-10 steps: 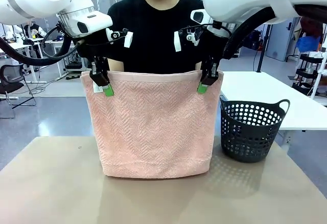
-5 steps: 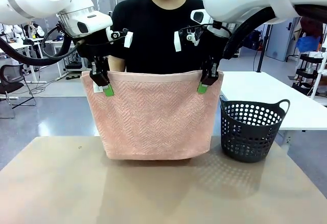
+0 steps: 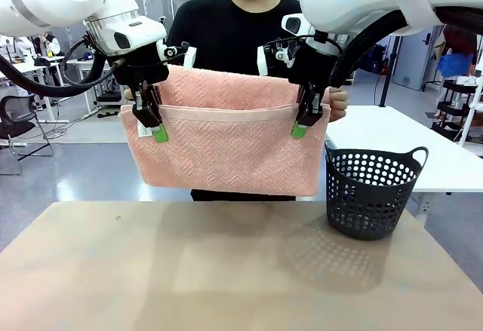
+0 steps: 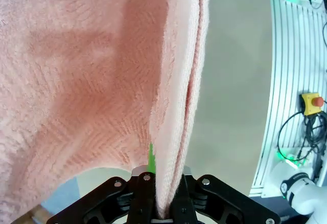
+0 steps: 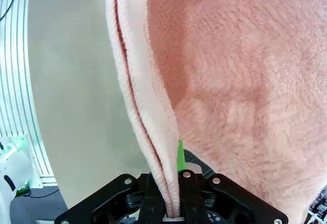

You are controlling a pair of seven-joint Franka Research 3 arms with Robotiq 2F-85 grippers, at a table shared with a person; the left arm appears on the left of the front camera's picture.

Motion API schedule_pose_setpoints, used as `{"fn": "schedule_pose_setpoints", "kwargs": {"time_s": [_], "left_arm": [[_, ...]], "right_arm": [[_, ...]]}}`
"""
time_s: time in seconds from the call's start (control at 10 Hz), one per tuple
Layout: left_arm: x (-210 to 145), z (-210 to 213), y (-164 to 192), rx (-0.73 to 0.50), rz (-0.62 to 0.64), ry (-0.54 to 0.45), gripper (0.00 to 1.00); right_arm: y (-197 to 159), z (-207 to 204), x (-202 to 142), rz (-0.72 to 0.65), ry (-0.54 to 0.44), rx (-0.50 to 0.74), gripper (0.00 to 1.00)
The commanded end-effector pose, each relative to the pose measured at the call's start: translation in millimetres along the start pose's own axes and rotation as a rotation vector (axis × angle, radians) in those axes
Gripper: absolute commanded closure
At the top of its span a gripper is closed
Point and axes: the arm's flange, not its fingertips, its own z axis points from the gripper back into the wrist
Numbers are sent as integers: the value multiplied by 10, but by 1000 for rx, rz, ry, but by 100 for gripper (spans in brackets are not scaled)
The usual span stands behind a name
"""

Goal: Fold the towel.
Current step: Release the end of the 100 cm Hotel Towel you were holding.

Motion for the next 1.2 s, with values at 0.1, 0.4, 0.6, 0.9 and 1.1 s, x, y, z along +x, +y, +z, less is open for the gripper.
{"fn": "schedule_pose_setpoints", "kwargs": {"time_s": [0.1, 0.4, 0.6, 0.9, 1.1], "left_arm": [[-9, 6, 3, 5, -1, 9, 100], [-9, 6, 3, 5, -1, 9, 100], [-9, 6, 3, 5, -1, 9, 100], [-9, 6, 3, 5, -1, 9, 100], [-9, 6, 3, 5, -1, 9, 100]], "right_arm": [[-2, 28, -13, 6, 9, -12, 100], [-2, 28, -13, 6, 9, -12, 100], [-2, 28, -13, 6, 9, -12, 100], [-2, 28, -13, 6, 9, -12, 100], [-2, 28, -13, 6, 9, -12, 100]]}}
